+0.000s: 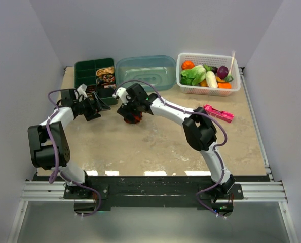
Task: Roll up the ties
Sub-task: Pick up the tie at the center of the board.
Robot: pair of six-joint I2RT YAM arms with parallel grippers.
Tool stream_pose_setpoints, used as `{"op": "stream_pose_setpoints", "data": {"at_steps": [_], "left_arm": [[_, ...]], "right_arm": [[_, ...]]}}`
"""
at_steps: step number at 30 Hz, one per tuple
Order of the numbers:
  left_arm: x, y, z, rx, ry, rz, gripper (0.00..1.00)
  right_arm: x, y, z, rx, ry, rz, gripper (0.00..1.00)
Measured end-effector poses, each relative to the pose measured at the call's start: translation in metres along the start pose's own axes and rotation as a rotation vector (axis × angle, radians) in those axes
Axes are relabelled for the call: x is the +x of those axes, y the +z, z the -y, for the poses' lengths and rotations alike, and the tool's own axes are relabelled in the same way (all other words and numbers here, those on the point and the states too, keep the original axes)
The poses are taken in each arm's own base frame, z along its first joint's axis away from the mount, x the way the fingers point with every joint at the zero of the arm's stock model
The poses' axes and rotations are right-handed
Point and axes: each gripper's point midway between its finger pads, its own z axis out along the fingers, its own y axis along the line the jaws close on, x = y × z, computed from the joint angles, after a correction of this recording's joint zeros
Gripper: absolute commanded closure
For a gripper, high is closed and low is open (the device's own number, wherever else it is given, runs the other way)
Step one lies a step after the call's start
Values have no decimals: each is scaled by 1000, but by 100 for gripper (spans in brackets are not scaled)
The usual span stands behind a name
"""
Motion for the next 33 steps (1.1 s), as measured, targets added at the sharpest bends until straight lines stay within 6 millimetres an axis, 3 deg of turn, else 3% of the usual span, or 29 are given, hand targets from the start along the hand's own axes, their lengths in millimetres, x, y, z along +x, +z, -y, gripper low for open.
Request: {"op": "stream_pose_setpoints", "data": {"at_steps": [4,9,17,27,33], "left_arm": [[1,0,0,3,5,-3,9],[1,0,1,9,5,-5,10],[-9,-2,8,22,19,10,11],[-11,-3,11,29,24,14,12],[-19,-6,18,45,34,21,15]], "right_arm": [[-11,10,3,0,-14,19,1],[11,24,-7,-45,-18,-40,1],[26,23,-16,-92,-32,-93,1],[30,24,-18,-113,-28,-94,2],[29,25,-17,-109,-16,-92,11]]}}
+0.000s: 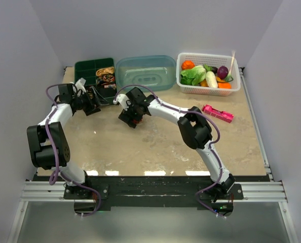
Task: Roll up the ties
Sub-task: Pick up the tie at the center of the board.
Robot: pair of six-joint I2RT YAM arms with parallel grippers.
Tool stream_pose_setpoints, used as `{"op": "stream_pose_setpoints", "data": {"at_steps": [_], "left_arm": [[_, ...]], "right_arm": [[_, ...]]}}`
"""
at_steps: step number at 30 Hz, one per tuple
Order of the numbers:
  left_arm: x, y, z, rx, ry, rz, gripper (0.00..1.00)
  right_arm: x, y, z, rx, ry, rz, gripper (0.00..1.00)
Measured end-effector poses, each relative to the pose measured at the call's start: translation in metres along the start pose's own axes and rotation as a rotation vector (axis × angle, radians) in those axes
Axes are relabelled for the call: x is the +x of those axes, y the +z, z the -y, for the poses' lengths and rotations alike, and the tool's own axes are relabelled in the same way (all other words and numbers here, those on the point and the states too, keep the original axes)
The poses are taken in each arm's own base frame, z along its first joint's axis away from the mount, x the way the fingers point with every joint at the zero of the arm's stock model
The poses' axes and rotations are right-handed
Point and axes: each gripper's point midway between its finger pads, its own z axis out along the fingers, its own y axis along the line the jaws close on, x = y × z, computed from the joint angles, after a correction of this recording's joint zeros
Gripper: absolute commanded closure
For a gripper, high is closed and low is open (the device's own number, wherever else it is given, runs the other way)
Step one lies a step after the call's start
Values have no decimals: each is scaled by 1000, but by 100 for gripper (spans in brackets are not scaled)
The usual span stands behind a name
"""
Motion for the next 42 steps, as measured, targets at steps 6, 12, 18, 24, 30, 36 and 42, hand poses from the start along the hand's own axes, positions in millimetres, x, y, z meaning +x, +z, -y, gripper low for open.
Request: {"op": "stream_pose_setpoints", "data": {"at_steps": [6,12,18,24,30,36,42], "left_arm": [[-33,-8,22,31,56,59,19],[-69,-19,45,50,115,131,21],[-91,-21,51,28,141,172,24],[-105,-11,53,-79,191,175,44],[-101,17,56,-155,241,125,74],[-96,55,34,-281,253,52,93],[-84,66,-4,-418,217,-1,99]], "right_arm": [[0,2,1,7,25,4,37],[-1,3,3,9,58,12,58],[-2,2,8,-6,97,32,74],[-3,2,7,-29,113,40,80],[1,-2,-2,-74,159,59,93],[10,-22,-18,-121,219,49,99],[3,-51,-20,-122,257,88,100]]}}
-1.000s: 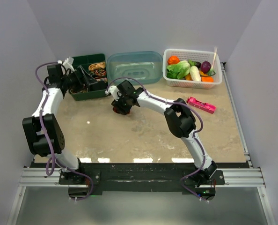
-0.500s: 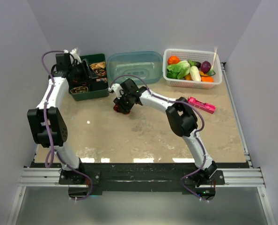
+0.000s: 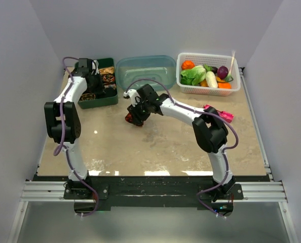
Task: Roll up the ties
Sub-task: Pick up the tie at the center of the board, then move the storage box to the center of the board.
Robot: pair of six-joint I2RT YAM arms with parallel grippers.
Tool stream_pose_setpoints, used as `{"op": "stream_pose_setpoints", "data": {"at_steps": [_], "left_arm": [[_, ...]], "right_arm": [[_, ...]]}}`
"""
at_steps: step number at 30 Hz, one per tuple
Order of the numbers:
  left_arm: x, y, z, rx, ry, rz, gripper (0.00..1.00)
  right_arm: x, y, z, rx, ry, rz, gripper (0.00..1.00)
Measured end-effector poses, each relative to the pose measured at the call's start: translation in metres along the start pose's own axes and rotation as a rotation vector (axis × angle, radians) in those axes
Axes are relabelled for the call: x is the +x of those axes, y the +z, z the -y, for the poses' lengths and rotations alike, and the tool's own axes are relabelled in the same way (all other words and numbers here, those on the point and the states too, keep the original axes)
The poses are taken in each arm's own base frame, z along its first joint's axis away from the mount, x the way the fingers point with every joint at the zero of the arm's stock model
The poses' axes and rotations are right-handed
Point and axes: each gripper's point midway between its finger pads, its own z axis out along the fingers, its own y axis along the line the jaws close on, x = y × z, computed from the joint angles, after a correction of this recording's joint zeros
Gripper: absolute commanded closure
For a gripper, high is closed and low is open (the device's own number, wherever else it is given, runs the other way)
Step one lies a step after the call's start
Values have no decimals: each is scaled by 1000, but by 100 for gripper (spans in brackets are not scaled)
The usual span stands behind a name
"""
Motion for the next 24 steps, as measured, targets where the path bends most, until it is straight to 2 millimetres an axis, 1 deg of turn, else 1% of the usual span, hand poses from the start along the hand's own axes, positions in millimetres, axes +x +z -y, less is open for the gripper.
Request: {"op": "stream_pose_setpoints", "data": {"at_steps": [3,6,9,13,17,24], "left_arm": [[3,7,-7,-36,1,-15,100],[8,11,-7,-54,14,-32,100],[16,12,-6,-61,28,-52,100],[36,16,-11,-70,35,-71,100],[58,1,-14,-59,33,-95,100],[91,-22,-6,13,28,-131,100]], "right_arm": [[-8,-13,-1,-1,11,31,100],[-18,-24,4,5,25,66,100],[-22,-29,9,15,35,82,100],[-22,-31,16,23,50,84,100],[-28,-35,19,29,55,93,100],[-65,-51,18,35,41,171,100]]}}
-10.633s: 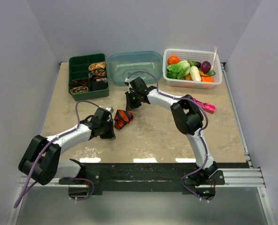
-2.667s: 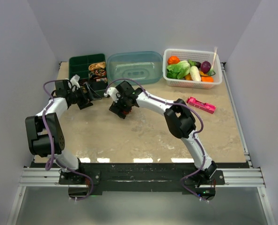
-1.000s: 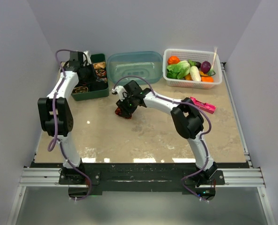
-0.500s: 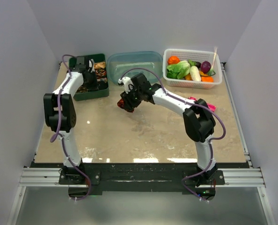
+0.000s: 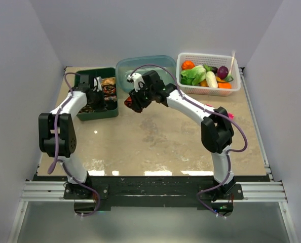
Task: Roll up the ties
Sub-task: Move the storage box to the center of the board.
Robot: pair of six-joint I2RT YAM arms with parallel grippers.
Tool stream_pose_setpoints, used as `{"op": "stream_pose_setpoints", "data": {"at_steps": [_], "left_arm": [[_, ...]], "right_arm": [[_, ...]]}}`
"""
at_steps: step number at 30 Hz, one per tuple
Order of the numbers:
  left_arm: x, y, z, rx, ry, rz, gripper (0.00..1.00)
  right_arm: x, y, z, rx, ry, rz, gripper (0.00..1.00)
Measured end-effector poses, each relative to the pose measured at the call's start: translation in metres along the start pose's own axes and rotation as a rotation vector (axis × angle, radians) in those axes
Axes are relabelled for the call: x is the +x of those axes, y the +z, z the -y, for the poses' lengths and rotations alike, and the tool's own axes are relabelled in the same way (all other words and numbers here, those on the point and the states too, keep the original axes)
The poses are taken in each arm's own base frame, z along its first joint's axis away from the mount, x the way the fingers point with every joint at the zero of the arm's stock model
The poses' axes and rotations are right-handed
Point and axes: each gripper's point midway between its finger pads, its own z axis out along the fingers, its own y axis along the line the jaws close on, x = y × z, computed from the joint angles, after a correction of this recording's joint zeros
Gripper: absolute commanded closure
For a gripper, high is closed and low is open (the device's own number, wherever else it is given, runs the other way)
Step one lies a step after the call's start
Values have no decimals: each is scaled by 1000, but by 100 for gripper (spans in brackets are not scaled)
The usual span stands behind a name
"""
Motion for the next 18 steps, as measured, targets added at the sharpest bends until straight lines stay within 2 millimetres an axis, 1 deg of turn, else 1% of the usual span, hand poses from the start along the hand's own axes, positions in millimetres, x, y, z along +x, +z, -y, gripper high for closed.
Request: {"op": "stream_pose_setpoints", "data": {"at_steps": [4,7,9,11,15,18], "left_arm": [[22,-20,5,33,2,-11,100],[34,-33,9,63,15,-9,100],[43,-38,11,84,20,-10,100],[55,-42,13,106,21,-18,100],[78,-50,16,143,20,-42,100],[93,-55,19,168,20,-57,100]], "right_arm": [[-22,-7,-2,2,-9,42,100],[-38,-13,-3,2,-15,75,100],[-53,-15,-3,2,-21,103,100],[-63,-16,-3,3,-25,125,100],[-77,-12,-3,-1,-31,150,100],[-78,-4,-3,-4,-33,149,100]]}}
